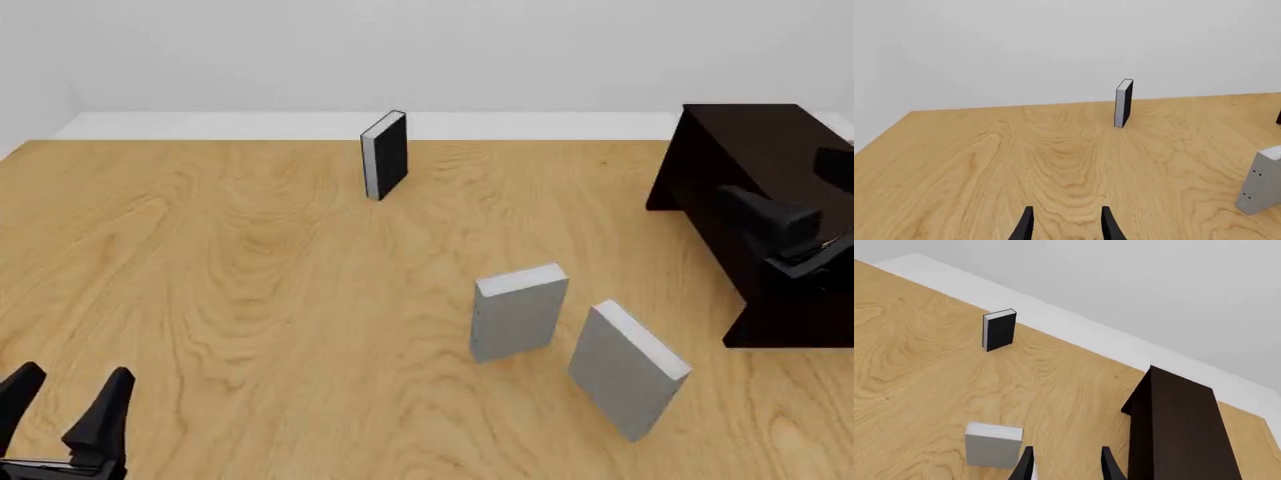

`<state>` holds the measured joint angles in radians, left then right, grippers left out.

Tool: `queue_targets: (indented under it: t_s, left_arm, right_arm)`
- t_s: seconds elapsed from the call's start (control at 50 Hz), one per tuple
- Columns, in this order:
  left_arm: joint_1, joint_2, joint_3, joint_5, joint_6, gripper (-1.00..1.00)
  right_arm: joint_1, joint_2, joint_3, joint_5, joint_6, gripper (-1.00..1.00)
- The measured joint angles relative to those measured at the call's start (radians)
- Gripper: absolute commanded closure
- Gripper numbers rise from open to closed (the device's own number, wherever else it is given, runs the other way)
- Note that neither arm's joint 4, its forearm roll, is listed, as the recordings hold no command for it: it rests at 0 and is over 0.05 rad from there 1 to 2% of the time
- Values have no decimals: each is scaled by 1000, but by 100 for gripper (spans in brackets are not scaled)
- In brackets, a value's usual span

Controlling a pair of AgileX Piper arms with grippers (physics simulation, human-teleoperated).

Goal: Pick up the book on the right and place it on the cabinet shelf.

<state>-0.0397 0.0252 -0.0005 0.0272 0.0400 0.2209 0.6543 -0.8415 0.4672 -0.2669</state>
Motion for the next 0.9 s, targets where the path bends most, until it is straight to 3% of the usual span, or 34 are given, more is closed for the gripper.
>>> queue_targets:
  t_s: [0.42, 0.9]
  left_arm:
    - [-24, -1, 0, 13, 17, -100]
    - [-42, 1, 0, 20, 31, -100]
  right_arm:
    - [60, 230, -239, 187, -56, -100]
    - [111, 408, -432, 367, -28, -100]
